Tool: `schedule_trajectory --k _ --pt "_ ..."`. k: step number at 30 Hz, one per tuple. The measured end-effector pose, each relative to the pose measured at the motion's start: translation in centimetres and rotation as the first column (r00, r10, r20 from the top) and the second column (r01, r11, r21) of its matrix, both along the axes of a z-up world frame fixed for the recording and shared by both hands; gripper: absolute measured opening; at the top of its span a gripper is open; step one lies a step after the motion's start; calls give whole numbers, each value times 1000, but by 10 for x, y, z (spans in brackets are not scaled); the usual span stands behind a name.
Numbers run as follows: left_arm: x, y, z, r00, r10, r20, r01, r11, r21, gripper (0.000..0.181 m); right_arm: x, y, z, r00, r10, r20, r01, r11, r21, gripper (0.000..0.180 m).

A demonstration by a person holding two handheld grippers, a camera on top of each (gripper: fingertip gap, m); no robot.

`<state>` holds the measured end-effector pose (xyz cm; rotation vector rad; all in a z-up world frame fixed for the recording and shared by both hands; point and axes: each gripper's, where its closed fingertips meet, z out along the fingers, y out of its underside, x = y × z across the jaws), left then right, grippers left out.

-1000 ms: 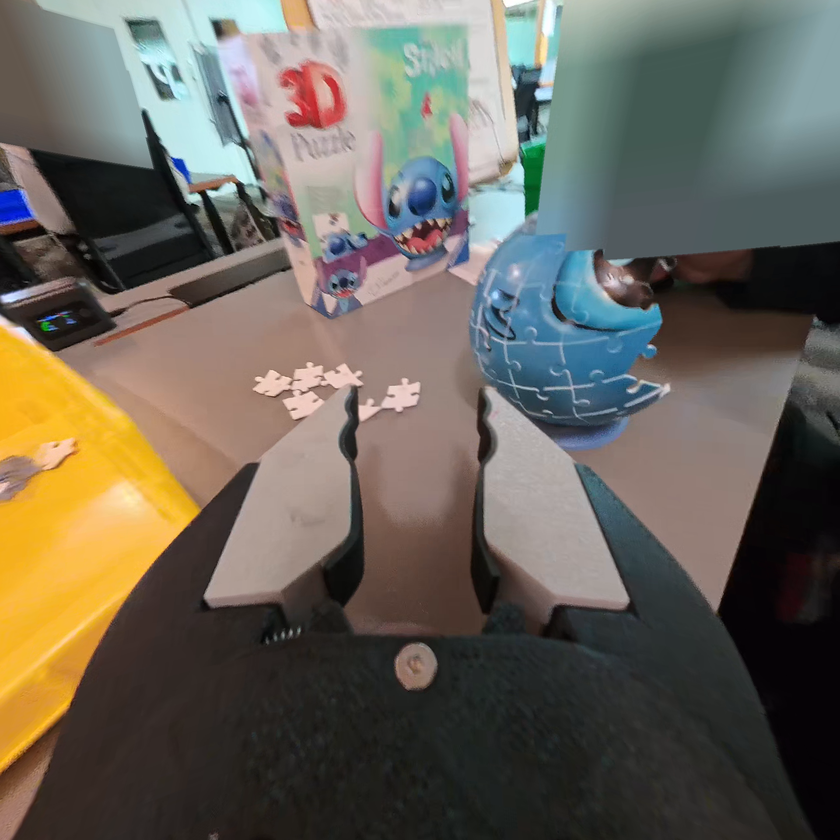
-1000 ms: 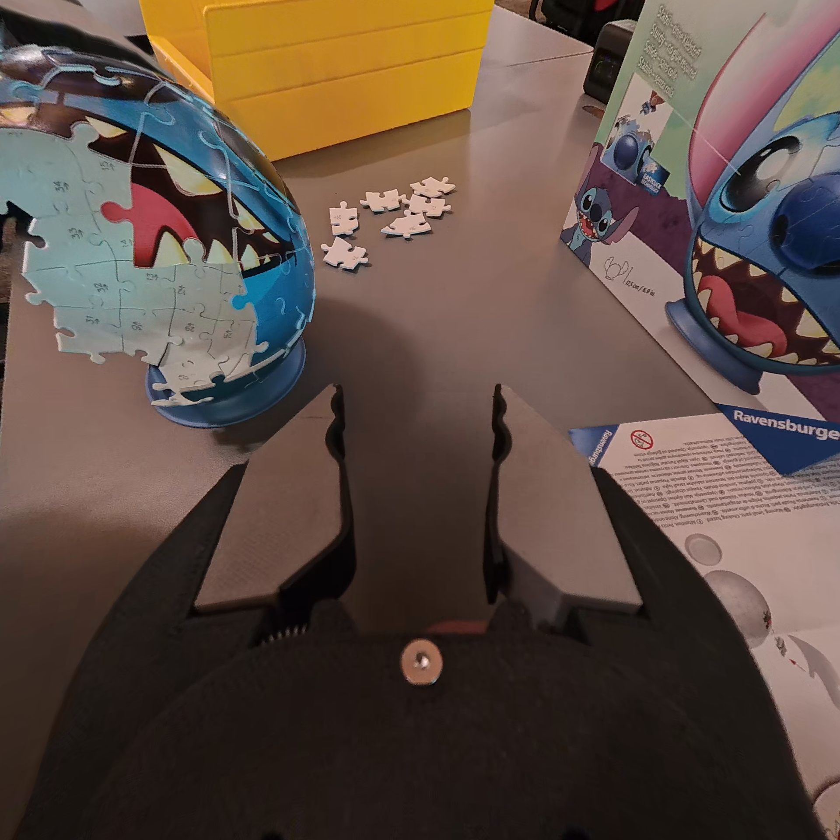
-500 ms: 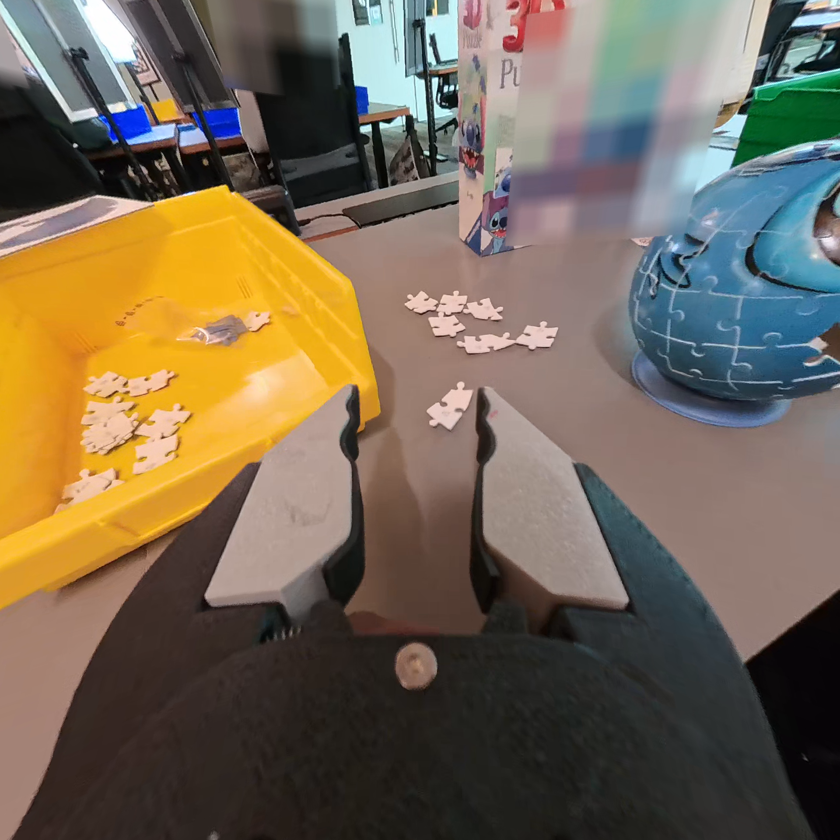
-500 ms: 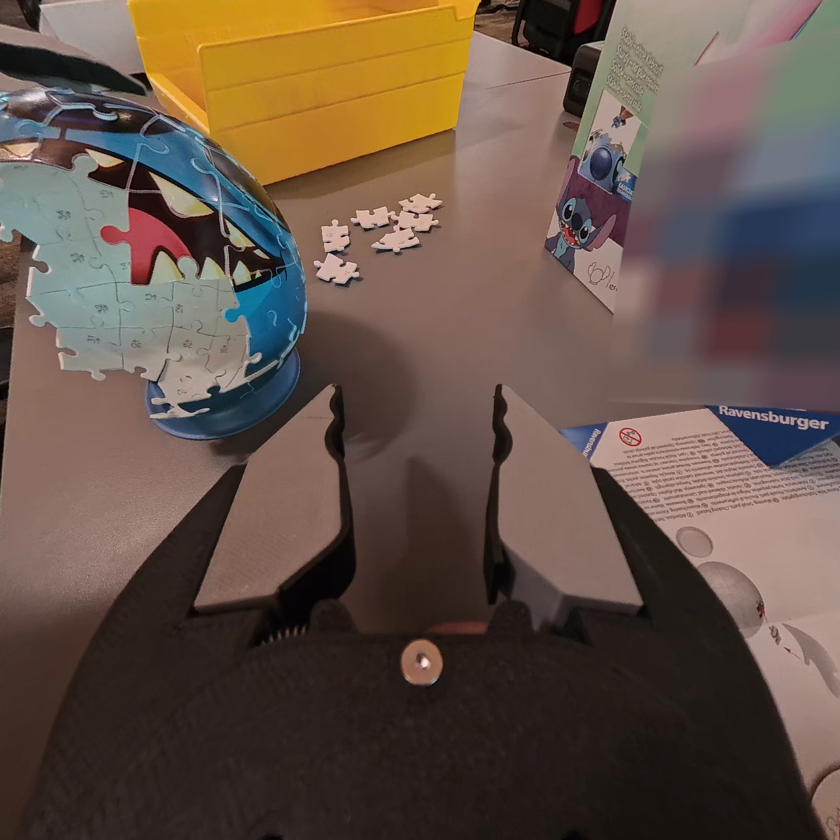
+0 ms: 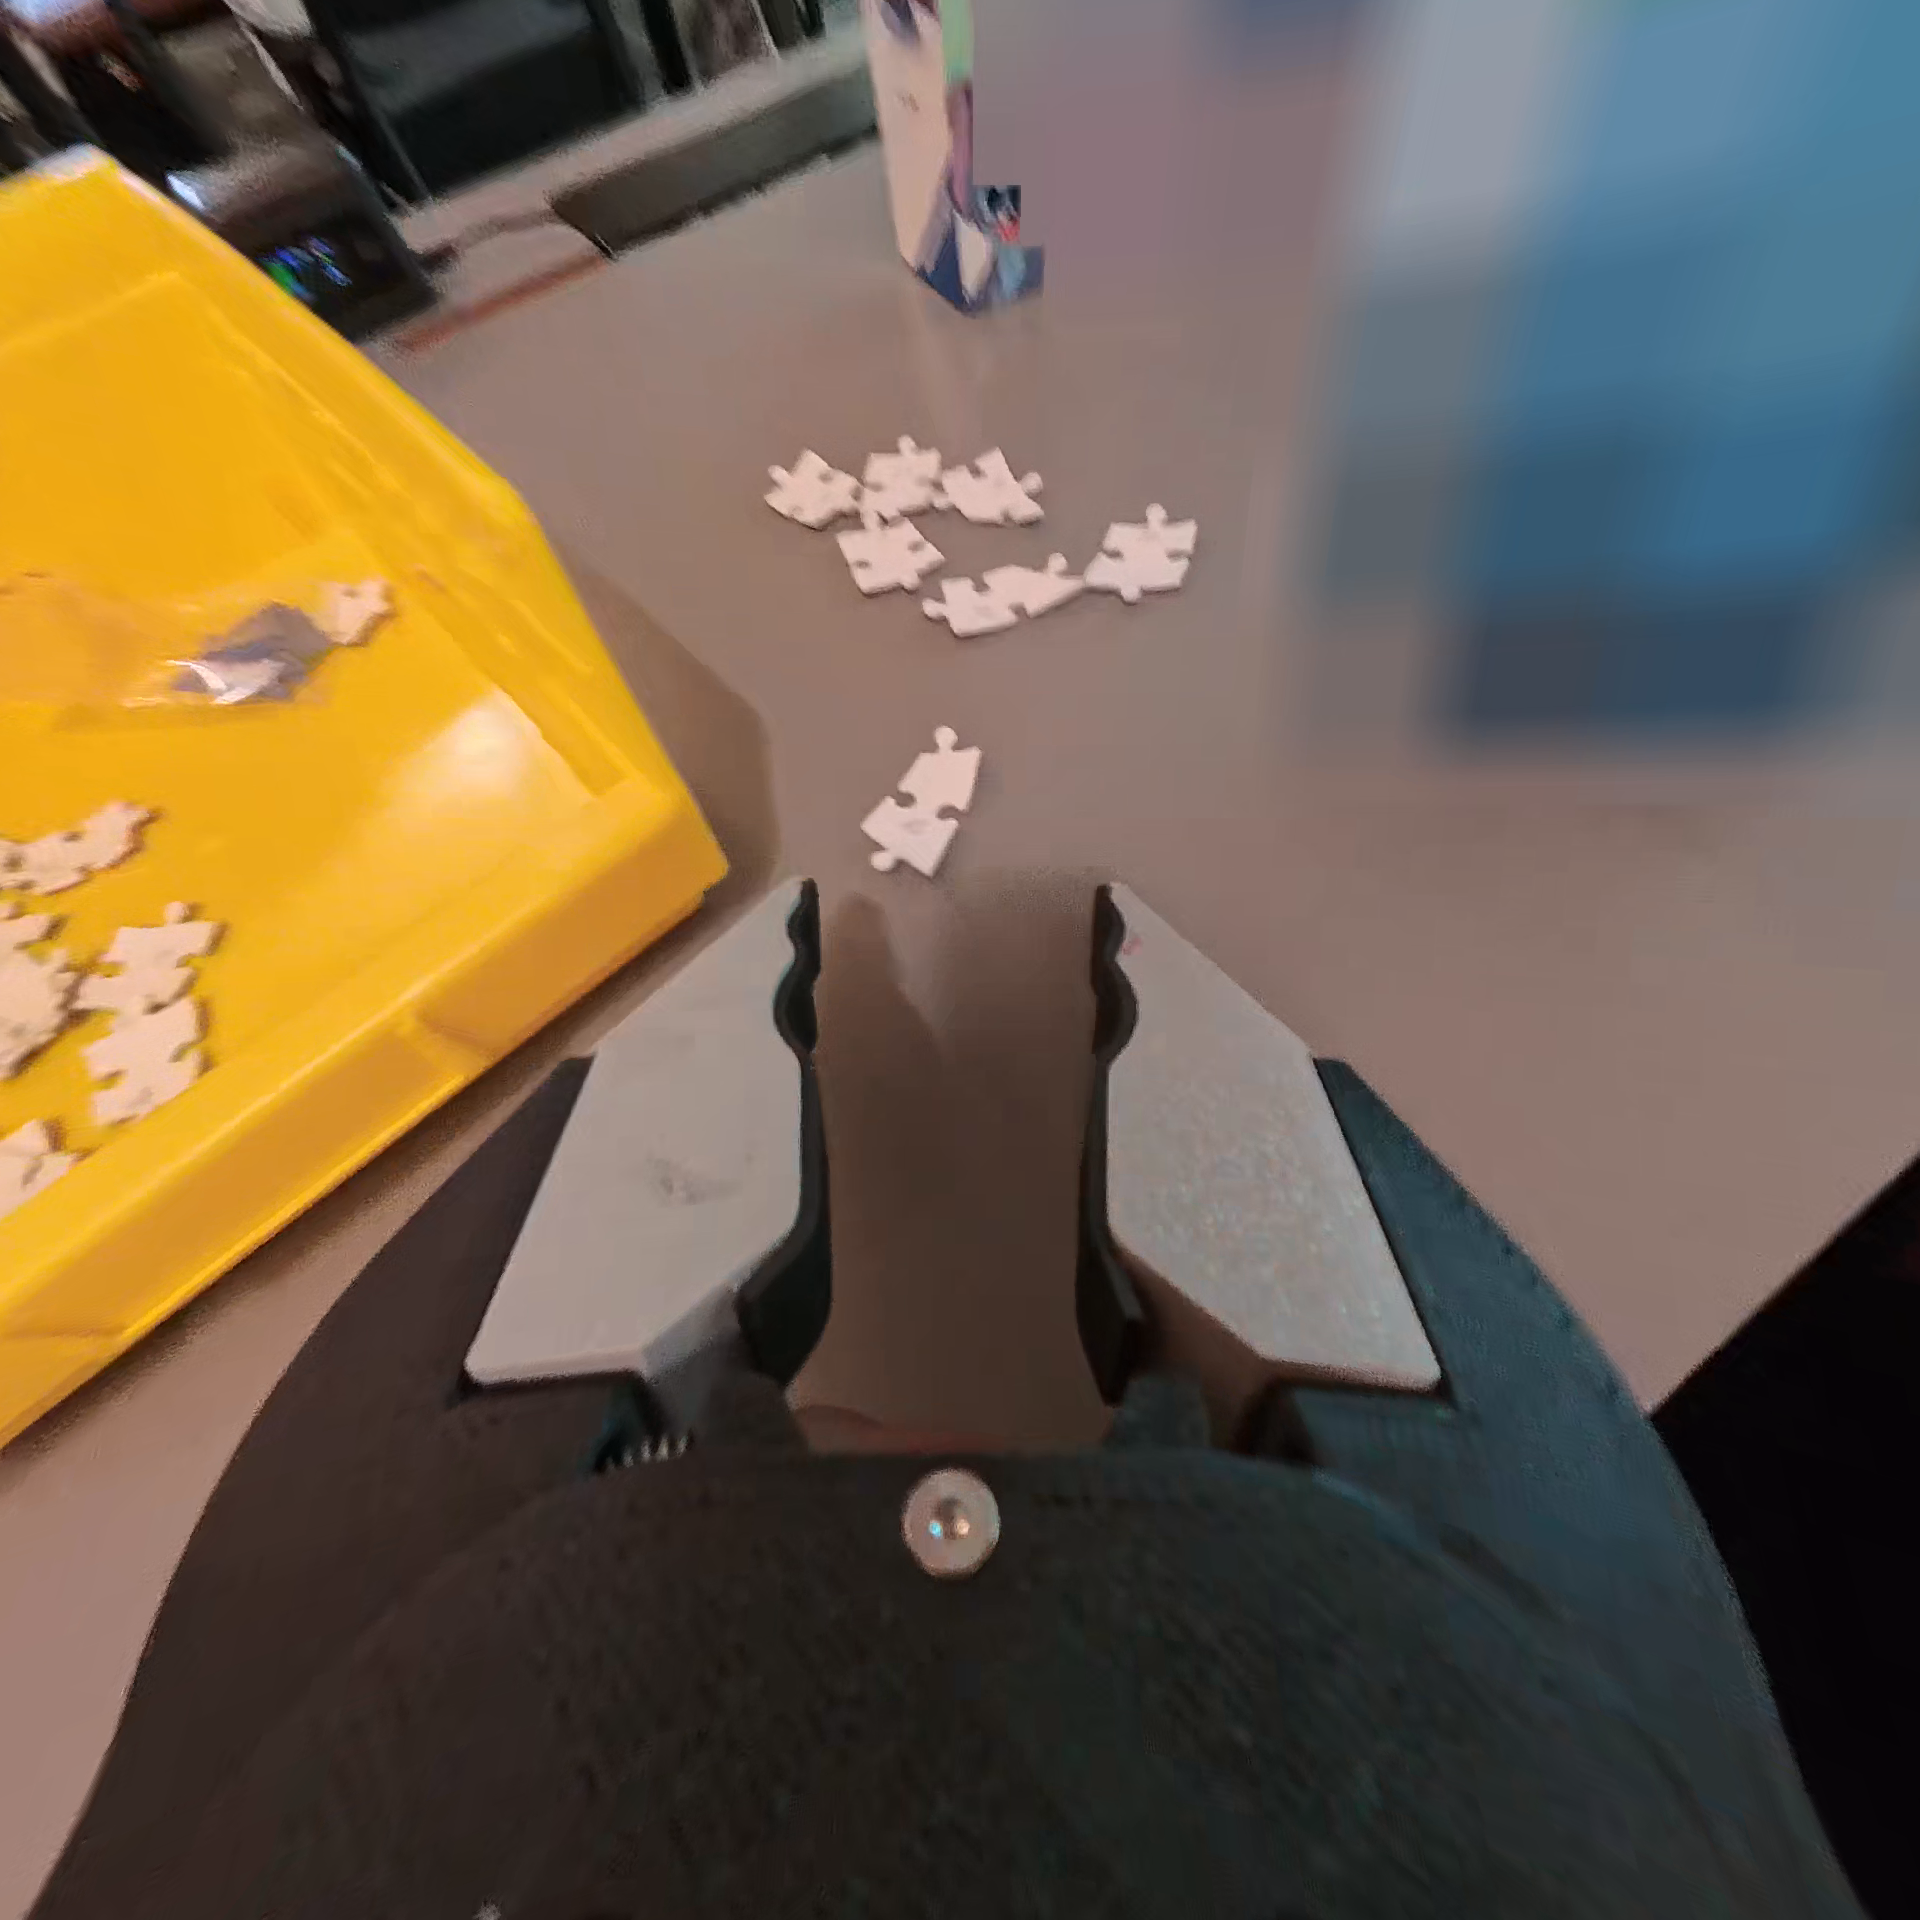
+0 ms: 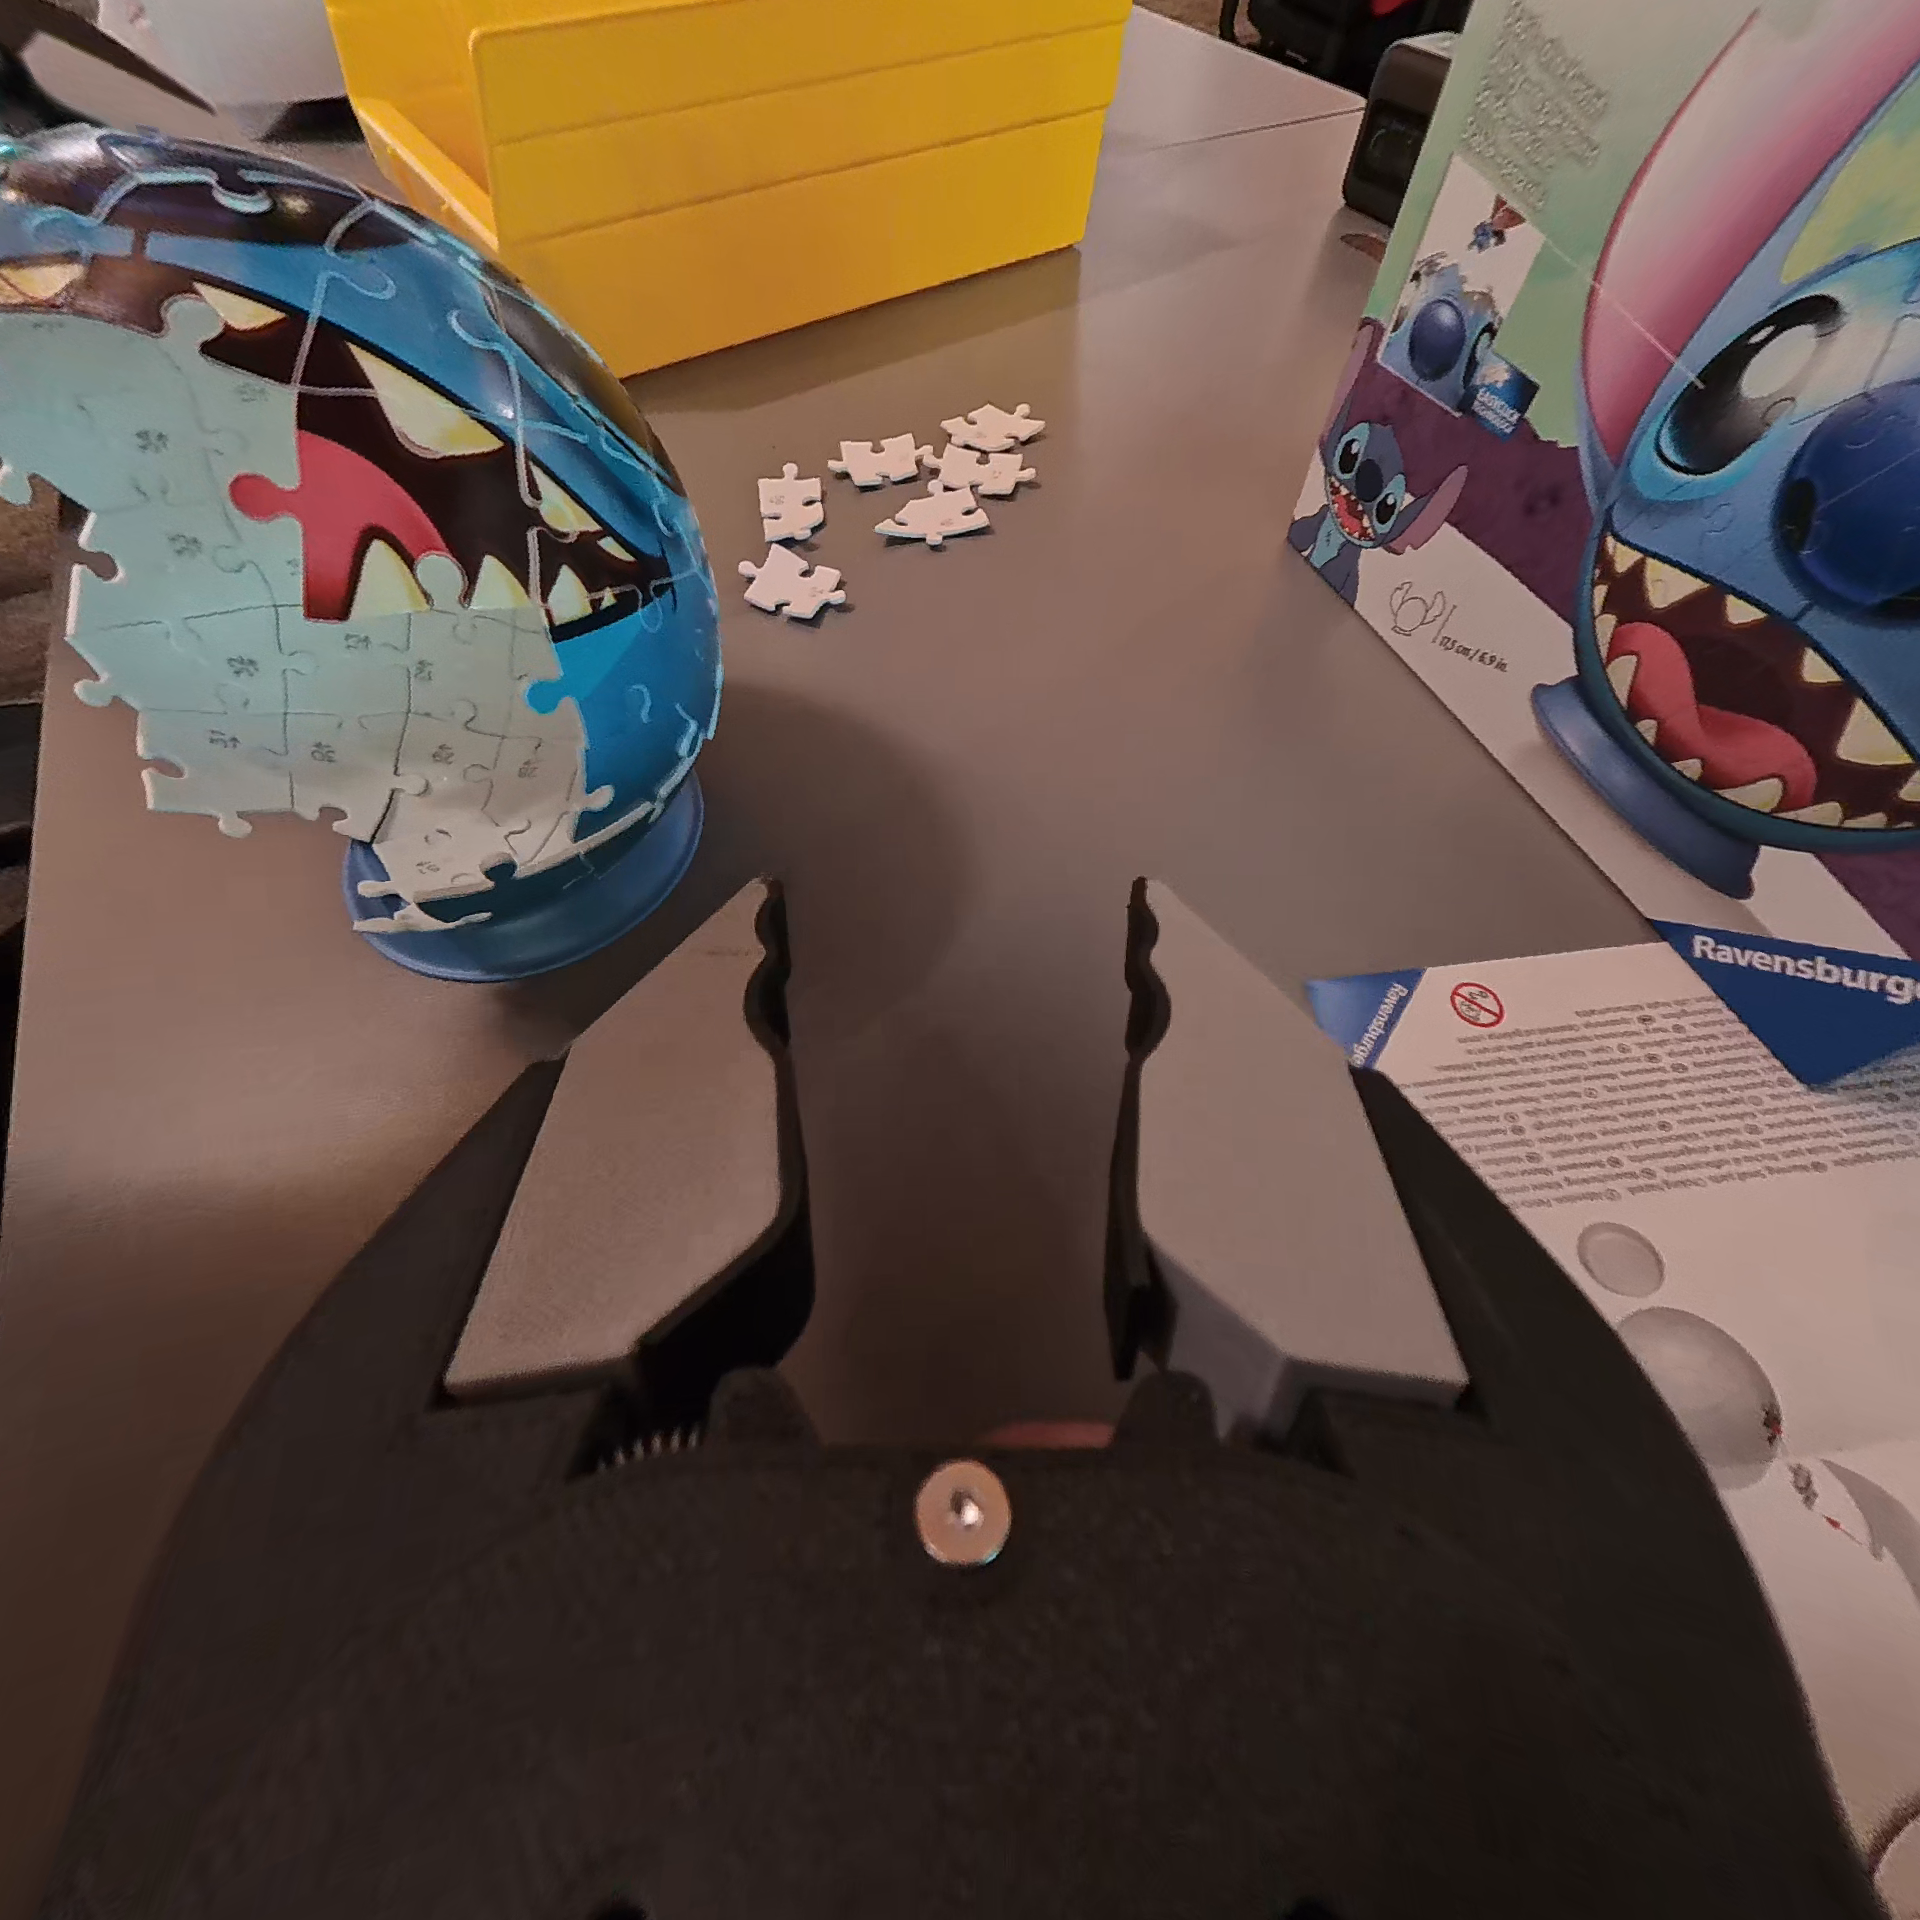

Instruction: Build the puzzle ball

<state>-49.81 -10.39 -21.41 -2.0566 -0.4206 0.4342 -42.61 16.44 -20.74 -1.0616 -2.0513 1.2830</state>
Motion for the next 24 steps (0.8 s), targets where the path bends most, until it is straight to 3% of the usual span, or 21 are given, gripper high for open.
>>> schedule_trajectory --k 4,7,16,24 --pt "7 12 -22 998 -61 -3 59 985 -161 55 3 -5 1 1000 13 -20 -12 1000 19 62" --pt "8 13 -26 998 -65 -23 59 979 -197 58 3 -7 0 1000 15 -21 -14 999 34 62" --pt "8 11 -10 997 -73 31 74 996 -47 55 0 -3 20 994 34 -100 -44 994 -97 54" --pt "24 17 -15 963 -185 196 188 982 5 51 -11 5 29 982 -13 -186 0 998 -69 60"
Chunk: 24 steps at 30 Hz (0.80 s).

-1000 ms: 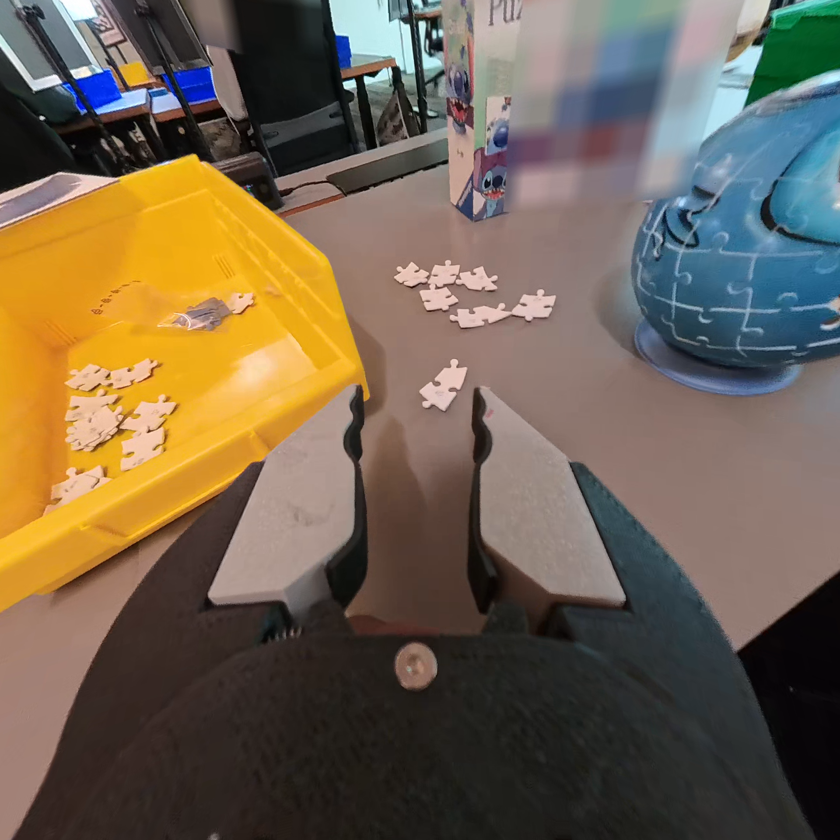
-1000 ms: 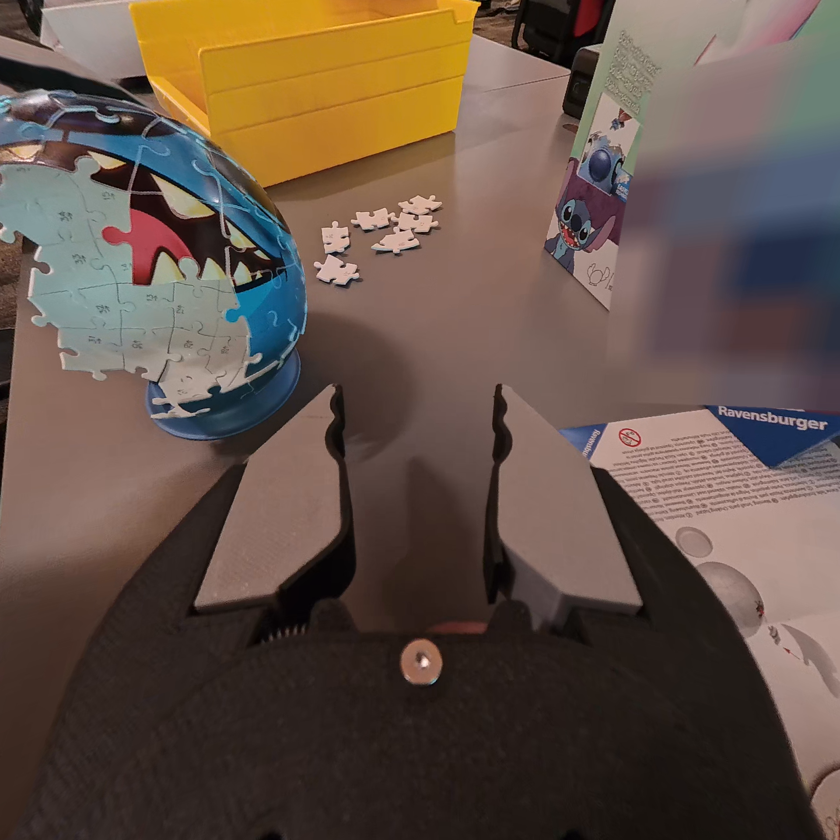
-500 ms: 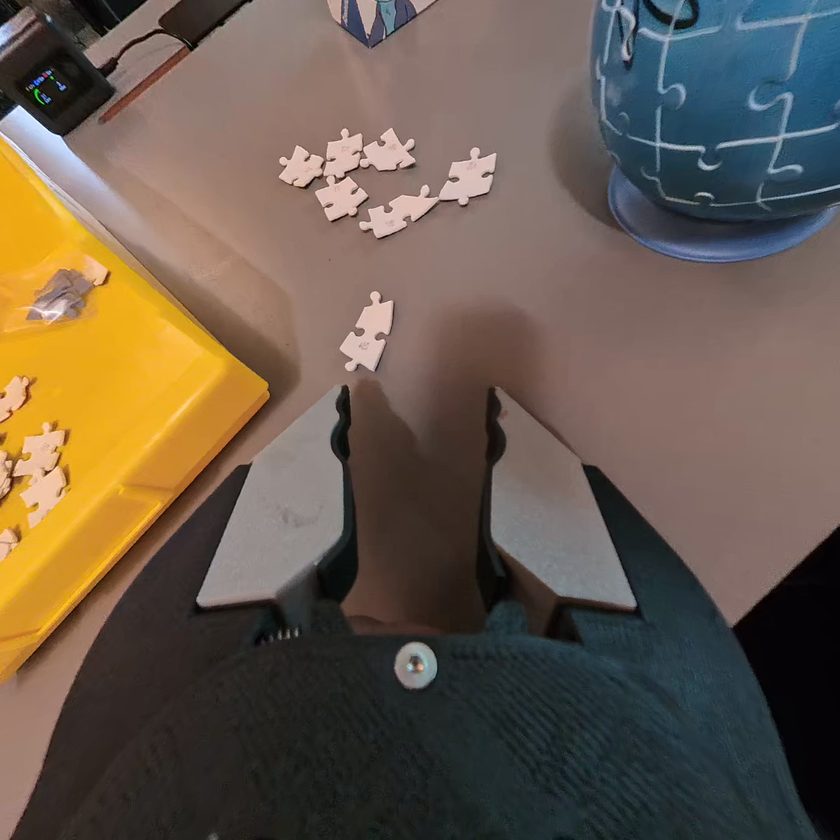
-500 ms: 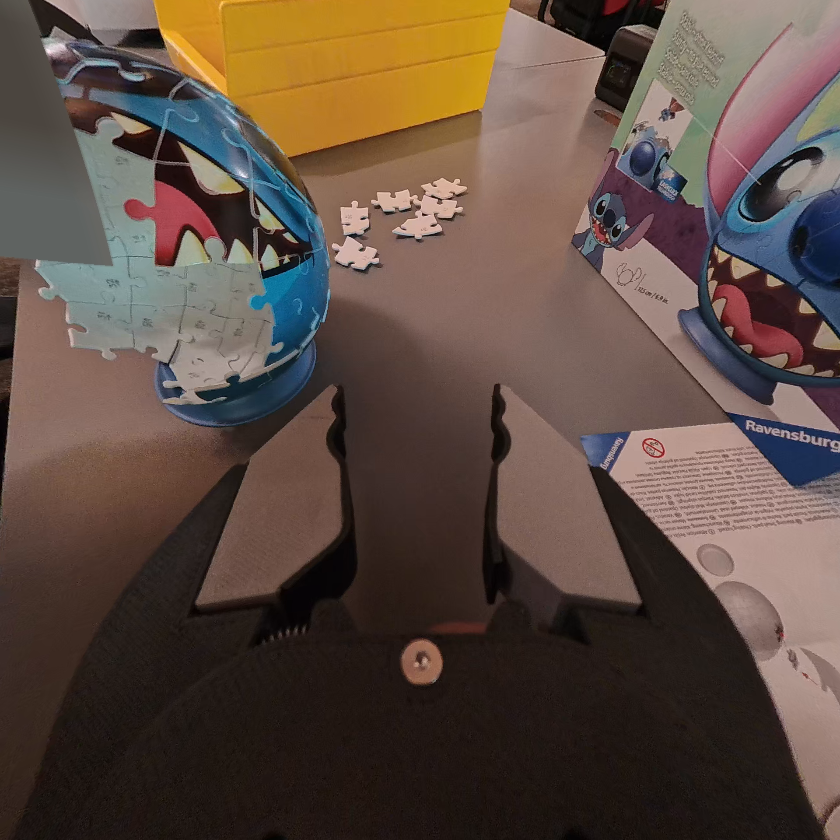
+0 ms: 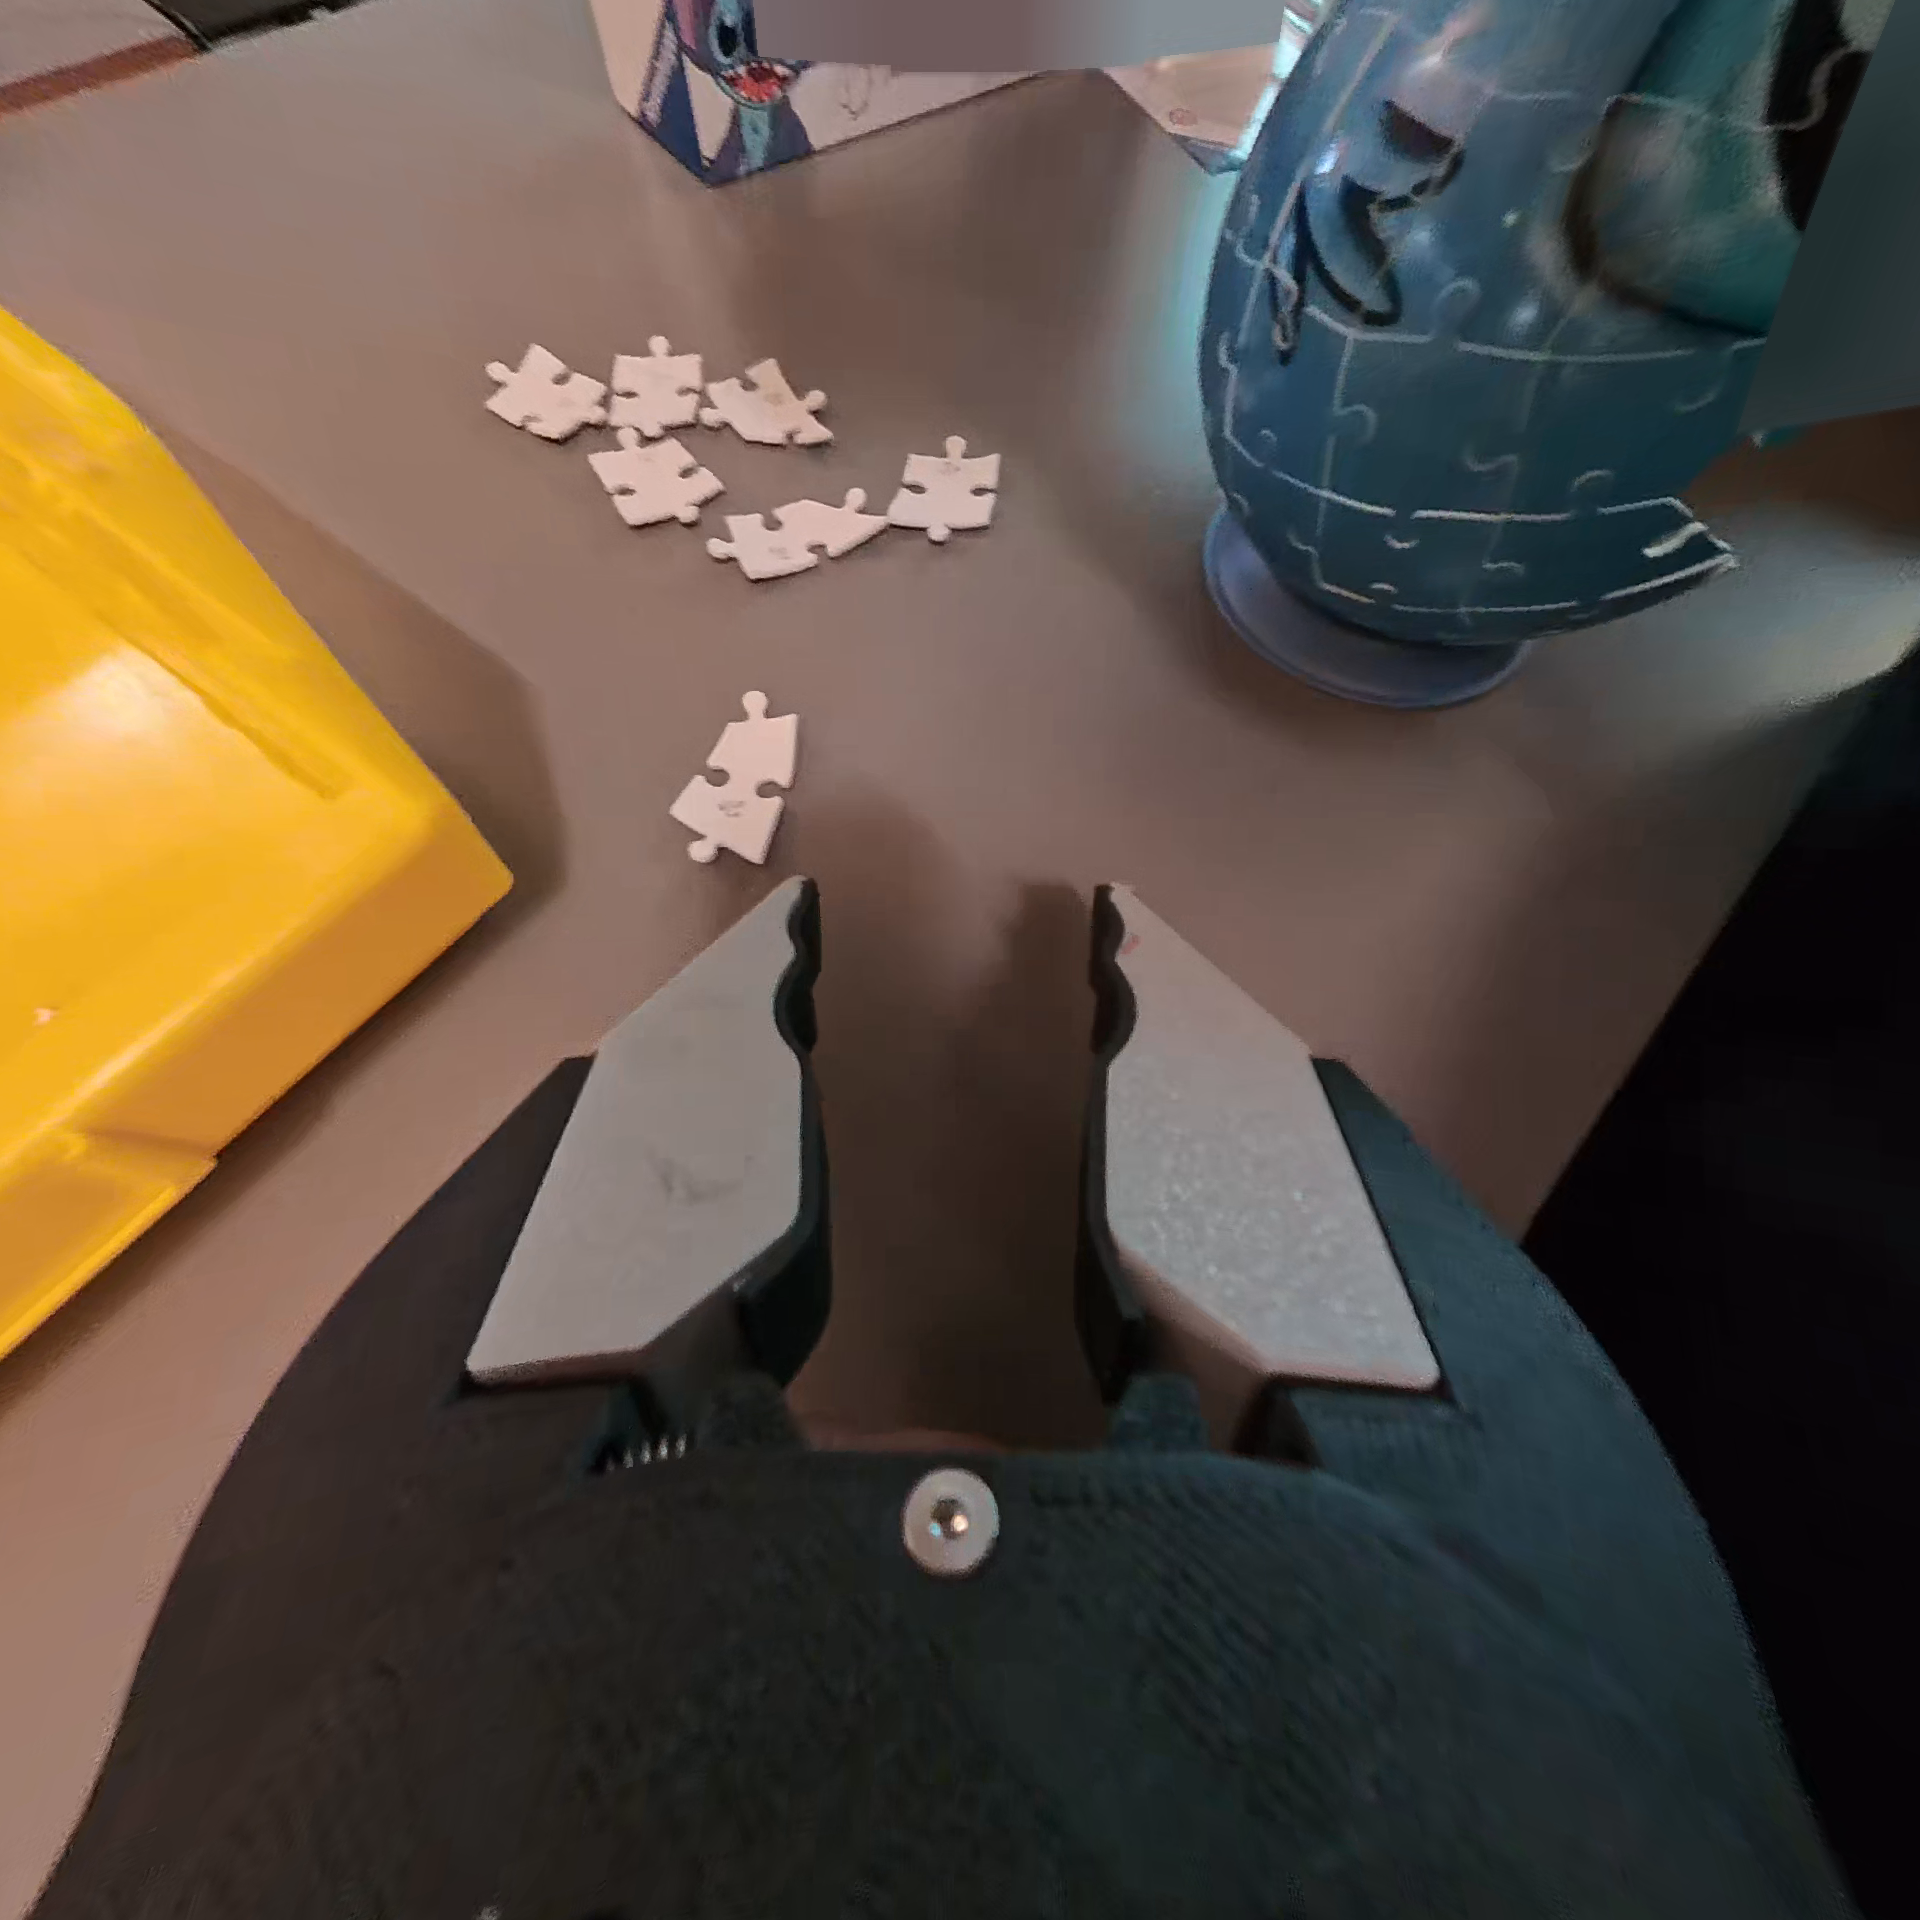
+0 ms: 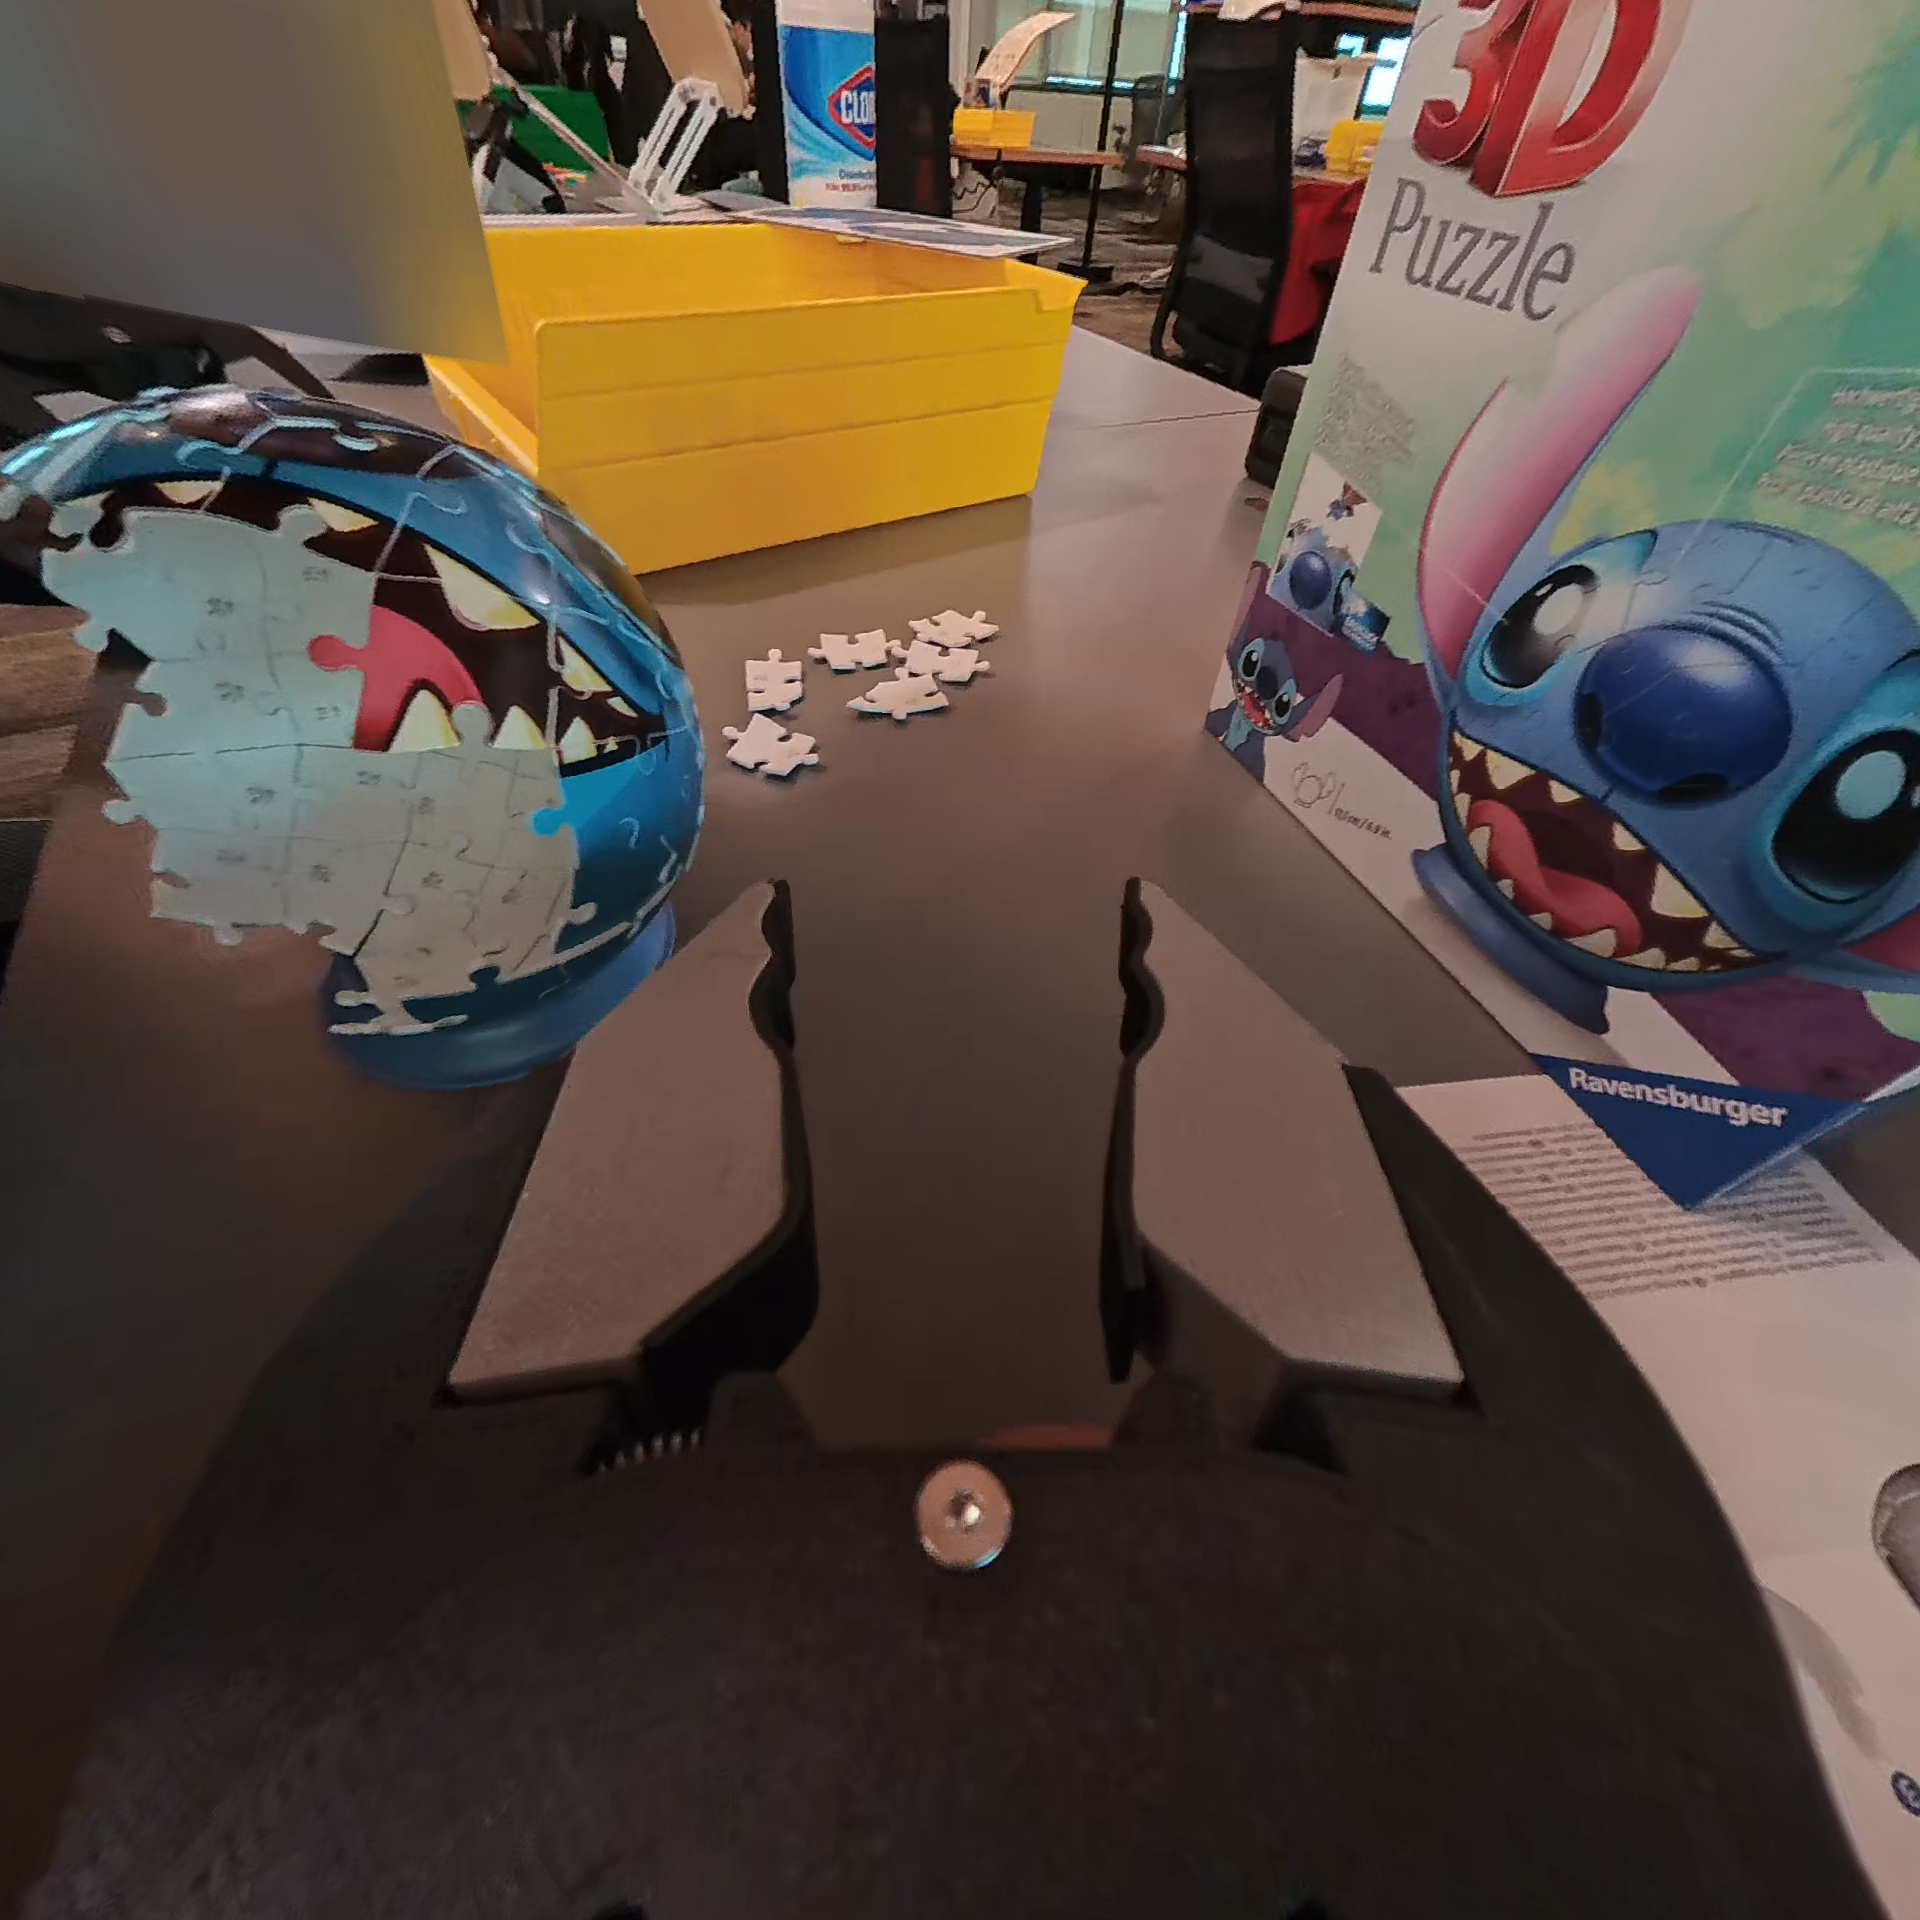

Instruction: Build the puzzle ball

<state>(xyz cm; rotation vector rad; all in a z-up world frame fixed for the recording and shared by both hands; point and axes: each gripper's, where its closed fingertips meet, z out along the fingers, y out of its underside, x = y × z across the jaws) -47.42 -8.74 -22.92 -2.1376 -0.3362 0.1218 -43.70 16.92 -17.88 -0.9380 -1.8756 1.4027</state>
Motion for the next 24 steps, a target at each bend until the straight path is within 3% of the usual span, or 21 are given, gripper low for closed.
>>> schedule_trajectory --k 11,17,21,24 --pt "-3 -3 -2 998 48 -44 -49 998 -28 54 6 0 -2 999 -42 -19 43 997 57 57" --pt "-5 -5 0 992 80 -98 -84 996 -35 53 6 8 0 997 -75 2 75 997 0 57" --pt "-24 -23 29 976 154 -156 -149 988 39 49 4 14 3 996 -86 12 87 995 -51 57" --pt "-69 -57 81 931 240 -277 -238 970 40 53 4 14 5 996 -84 2 84 995 -58 56"
